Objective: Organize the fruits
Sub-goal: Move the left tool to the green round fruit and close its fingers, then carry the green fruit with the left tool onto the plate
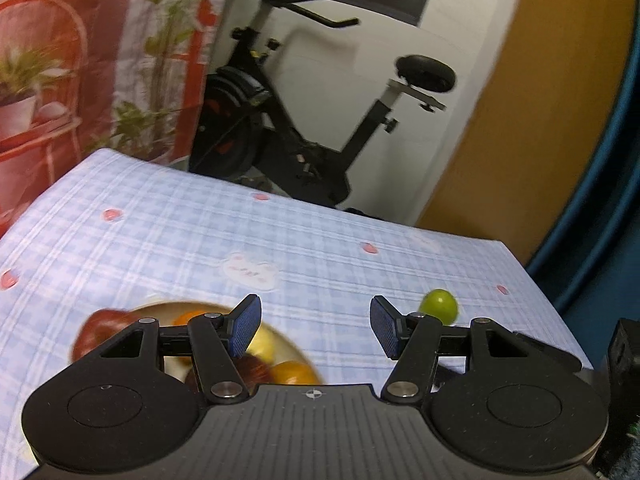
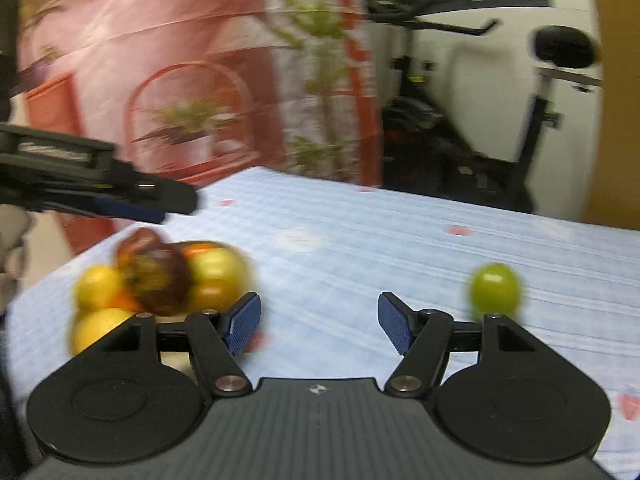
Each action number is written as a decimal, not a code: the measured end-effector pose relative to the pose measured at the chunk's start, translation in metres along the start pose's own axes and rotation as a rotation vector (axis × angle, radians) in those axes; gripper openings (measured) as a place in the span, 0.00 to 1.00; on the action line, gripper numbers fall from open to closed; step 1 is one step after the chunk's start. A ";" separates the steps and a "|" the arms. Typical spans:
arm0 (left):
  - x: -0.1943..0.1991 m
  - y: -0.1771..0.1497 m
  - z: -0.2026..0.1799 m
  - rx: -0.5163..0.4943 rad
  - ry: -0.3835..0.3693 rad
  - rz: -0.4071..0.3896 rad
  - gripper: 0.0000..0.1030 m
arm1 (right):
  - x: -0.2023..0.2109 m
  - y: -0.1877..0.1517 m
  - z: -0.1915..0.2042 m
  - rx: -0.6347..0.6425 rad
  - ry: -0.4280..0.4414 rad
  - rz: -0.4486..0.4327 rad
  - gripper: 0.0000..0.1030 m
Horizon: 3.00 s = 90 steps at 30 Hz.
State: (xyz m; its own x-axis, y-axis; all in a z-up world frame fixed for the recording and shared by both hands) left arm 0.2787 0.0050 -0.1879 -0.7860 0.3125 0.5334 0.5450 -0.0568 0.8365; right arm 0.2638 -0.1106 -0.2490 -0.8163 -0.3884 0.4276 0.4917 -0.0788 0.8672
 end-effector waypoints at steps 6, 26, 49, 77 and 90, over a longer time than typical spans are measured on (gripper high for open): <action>-0.029 0.014 -0.036 -0.058 -0.063 0.003 0.61 | 0.006 0.007 -0.054 -0.012 -0.166 -0.083 0.66; -0.125 0.007 -0.105 -0.114 -0.234 0.140 0.60 | -0.040 0.014 -0.092 -0.050 -0.152 0.042 0.54; -0.159 -0.005 -0.119 -0.131 -0.249 0.211 0.48 | -0.039 0.013 -0.099 -0.126 -0.092 0.063 0.48; -0.098 -0.034 -0.113 -0.201 -0.222 0.231 0.48 | -0.005 -0.011 -0.048 -0.061 -0.031 0.036 0.48; -0.048 -0.052 -0.106 -0.207 -0.162 0.222 0.48 | 0.021 -0.031 -0.009 -0.019 0.015 0.007 0.48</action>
State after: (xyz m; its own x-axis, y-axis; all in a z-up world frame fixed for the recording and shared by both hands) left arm 0.2575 -0.1076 -0.2437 -0.5893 0.4168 0.6921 0.6138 -0.3261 0.7190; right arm 0.2343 -0.1251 -0.2690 -0.8086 -0.4024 0.4293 0.5026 -0.0931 0.8595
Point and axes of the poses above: each gripper's, at about its wrist camera, not at the fingertips, and x roughly against the way its jaws point, z to its left, y to its top, the point moved 8 cm from there along -x, roughly the way its jaws point, and after that the axes turned 9 degrees about -x, right-handed, at the moved point
